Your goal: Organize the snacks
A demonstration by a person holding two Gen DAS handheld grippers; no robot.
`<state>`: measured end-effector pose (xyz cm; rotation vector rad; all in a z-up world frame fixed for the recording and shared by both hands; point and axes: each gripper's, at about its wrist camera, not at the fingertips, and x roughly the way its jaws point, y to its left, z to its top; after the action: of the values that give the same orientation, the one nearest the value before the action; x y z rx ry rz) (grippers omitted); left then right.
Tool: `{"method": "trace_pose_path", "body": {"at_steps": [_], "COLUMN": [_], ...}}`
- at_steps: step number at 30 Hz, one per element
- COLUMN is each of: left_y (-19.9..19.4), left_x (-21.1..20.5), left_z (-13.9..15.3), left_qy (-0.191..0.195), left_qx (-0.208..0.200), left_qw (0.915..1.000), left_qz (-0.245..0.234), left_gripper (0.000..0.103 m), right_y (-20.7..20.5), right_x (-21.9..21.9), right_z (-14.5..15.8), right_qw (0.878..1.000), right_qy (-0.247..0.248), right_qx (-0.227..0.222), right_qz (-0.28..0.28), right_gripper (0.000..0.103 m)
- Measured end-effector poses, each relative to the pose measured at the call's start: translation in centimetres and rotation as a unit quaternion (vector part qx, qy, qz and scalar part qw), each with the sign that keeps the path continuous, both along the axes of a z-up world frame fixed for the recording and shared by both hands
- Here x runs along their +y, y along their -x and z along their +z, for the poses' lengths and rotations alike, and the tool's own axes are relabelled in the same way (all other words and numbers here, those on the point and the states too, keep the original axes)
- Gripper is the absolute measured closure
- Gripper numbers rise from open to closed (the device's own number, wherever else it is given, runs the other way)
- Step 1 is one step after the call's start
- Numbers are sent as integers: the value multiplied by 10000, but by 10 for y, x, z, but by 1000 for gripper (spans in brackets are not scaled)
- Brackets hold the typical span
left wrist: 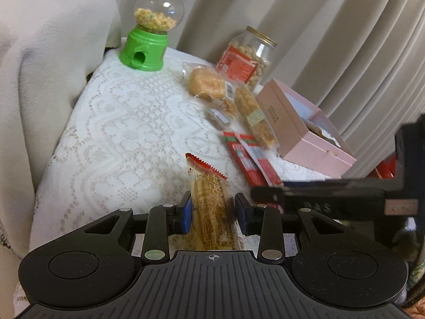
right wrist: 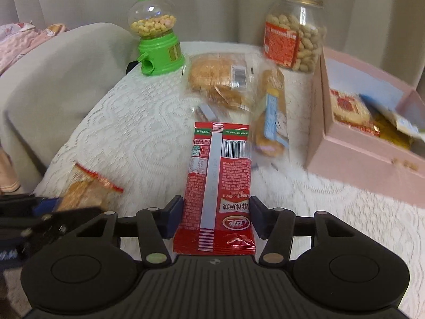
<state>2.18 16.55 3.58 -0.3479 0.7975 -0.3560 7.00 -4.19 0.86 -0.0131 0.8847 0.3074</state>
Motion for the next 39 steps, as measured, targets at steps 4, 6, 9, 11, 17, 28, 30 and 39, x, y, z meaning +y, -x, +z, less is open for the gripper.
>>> {"method": "trace_pose_path", "body": {"at_steps": [4,6,9,11,17,28,30,39], "left_y": [1,1,1,1,6,-3,-4,15], "left_x": [-8,-14,-28,-40,-82,-108,-104,-101], "left_z": [1,1,1,1,1,-21,-22,-24], "left_qy": [-13,-36,-54,-88,-207,-33,37,-170], "left_qx": [15,32,89,121,170,89,79,-174], "left_qw": [10000,9998,9992,9982,9926,9876,9880,9850], "left_qz": [-92,-185,-395,-572,-1186,-1569,-1542,-1705], "left_gripper": [65,65,65,65,65,65,65,66], "right_y": [24,37,58,72,103,123,125,121], "right_x": [-14,-22,-41,-59,-111,-157,-160,-172], "right_z": [3,5,7,9,6,-8,-5,7], "right_qw": [9998,9999,9999,9996,9960,9892,9868,9769], "right_qy": [-135,-119,-139,-174,-307,-349,-293,47], "right_qx": [102,101,71,11,-108,-292,-530,-1209], "right_qz": [66,50,-55,-201,-828,-1390,-1505,-1764], "right_gripper": [50,50,50,50,50,46,41,31]}}
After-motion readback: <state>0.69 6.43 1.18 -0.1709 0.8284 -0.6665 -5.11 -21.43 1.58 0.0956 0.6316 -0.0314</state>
